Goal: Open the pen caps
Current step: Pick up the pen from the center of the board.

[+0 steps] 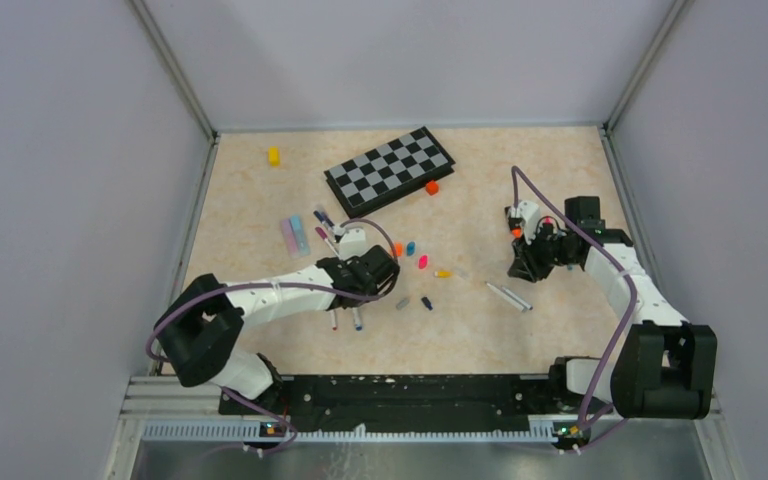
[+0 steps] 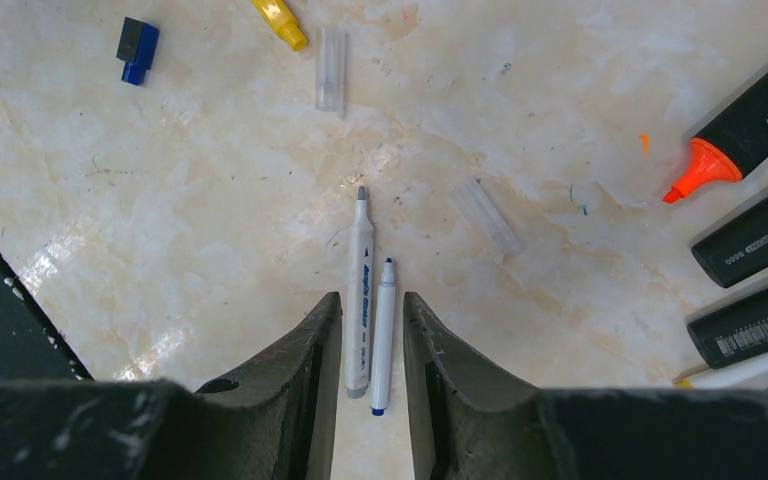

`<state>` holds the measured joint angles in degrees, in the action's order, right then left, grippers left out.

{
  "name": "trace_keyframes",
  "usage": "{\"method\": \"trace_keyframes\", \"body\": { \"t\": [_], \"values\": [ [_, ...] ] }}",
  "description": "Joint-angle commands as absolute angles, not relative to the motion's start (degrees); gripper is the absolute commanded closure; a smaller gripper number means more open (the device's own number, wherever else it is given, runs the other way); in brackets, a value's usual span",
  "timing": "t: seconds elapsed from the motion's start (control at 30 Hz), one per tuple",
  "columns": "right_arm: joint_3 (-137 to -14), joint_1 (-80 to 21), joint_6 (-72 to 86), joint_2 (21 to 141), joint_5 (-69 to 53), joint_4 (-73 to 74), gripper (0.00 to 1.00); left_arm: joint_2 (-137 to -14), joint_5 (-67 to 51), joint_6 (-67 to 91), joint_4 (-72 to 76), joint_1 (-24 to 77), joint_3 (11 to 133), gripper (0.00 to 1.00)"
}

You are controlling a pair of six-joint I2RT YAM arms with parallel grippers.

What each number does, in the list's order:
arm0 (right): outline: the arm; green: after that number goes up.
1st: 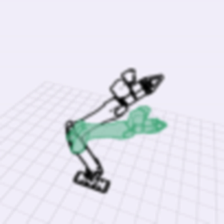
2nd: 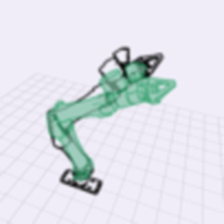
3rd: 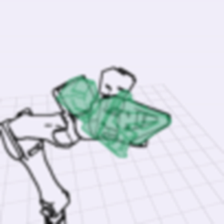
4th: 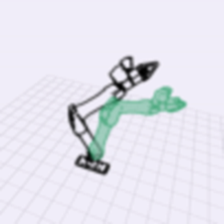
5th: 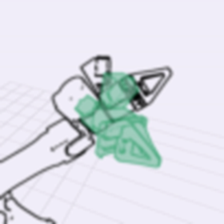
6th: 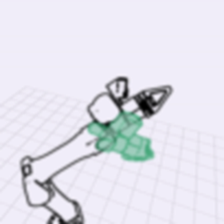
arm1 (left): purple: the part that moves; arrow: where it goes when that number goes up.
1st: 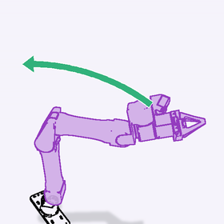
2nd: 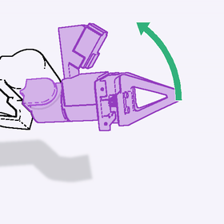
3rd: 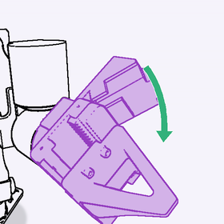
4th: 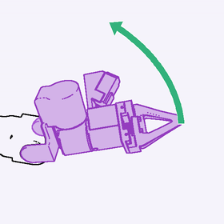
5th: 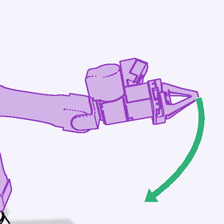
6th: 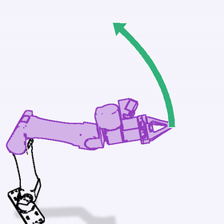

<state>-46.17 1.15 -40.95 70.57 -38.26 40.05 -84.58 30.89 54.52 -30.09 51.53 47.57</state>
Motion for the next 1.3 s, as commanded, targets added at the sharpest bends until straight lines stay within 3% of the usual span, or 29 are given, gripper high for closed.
{"method": "trace_keyframes", "body": {
  "t": [0.0, 0.1, 0.6, 0.77, 0.93, 1.27],
  "values": [
    [-46.4, 0.8, -42.1, 70.2, -39.2, 39.0, 0.72, -83.9, 31.2, 56.6, -30.7, 50.3, 46.8, 0.51],
    [-46.4, 0.8, -42.1, 70.3, -39.3, 39.1, 0.72, -84.1, 30.2, 56.3, -29.9, 49.3, 46.1, 0.51],
    [-46.4, 0.8, -42.1, 70.3, -39.3, 39.1, 0.72, -86.2, 23.3, 56.0, -28.8, 45.4, 43.4, 0.73],
    [-46.5, 0.8, -42.1, 70.3, -39.3, 39.1, 0.72, -87.4, 22.4, 55.7, -28.6, 45.0, 43.3, 0.76],
    [-46.5, 0.8, -42.1, 70.2, -39.7, 39.4, 0.72, -87.8, 20.5, 55.7, -29.8, 44.6, 44.0, 0.91],
    [-47.0, 0.8, -42.7, 69.2, -42.4, 40.5, 0.72, -73.5, 10.8, 48.0, -20.6, 44.6, 41.8, 1.00]
  ]
}}
